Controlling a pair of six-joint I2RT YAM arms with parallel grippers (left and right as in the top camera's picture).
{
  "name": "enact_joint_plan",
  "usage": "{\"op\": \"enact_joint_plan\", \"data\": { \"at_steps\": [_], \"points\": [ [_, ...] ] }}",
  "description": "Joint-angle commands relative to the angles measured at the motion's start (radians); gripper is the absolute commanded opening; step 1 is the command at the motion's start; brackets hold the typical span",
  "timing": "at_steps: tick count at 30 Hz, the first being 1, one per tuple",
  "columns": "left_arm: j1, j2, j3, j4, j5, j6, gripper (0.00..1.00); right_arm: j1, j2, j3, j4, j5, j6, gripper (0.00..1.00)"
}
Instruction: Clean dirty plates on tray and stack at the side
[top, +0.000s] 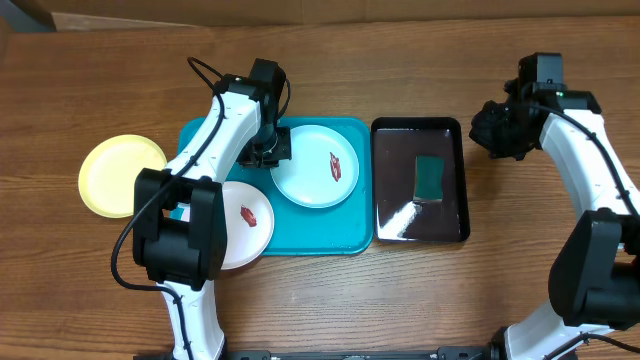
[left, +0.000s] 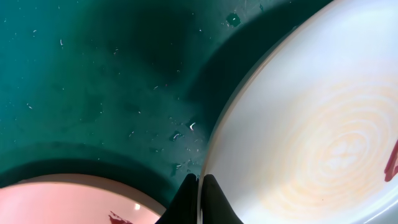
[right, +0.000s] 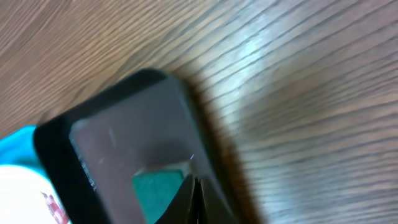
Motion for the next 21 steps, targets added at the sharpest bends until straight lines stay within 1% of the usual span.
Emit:
{"op": "enact_joint_plan", "data": {
  "at_steps": [1, 3, 6, 12, 21],
  "points": [
    [0.0, -0.032, -0.006, 0.001, -0.02, -0.021, 0.05, 0.005, -0.003, -0.019, 0.029, 0.054, 0.035, 0.03],
    [0.0, -0.032, -0.006, 0.001, -0.02, -0.021, 0.05, 0.005, -0.003, -0.038, 0.043, 0.055, 0.042, 0.04],
    [0.0, -0.032, -0.006, 0.002, -0.02, -0.021, 0.05, 0.005, 0.0, -0.086, 0.078, 0.127, 0.117, 0.04],
    [0.0, -0.032, -0.006, 0.009, -0.02, -0.021, 0.04, 0.006, 0.001, -0.175, 0.184, 0.112, 0.128, 0.04],
    [0.0, -0.032, -0.006, 0.015, -0.018, -0.021, 0.04, 0.049, 0.001, -0.217, 0.208, 0.067, 0.127, 0.04]
  ]
}}
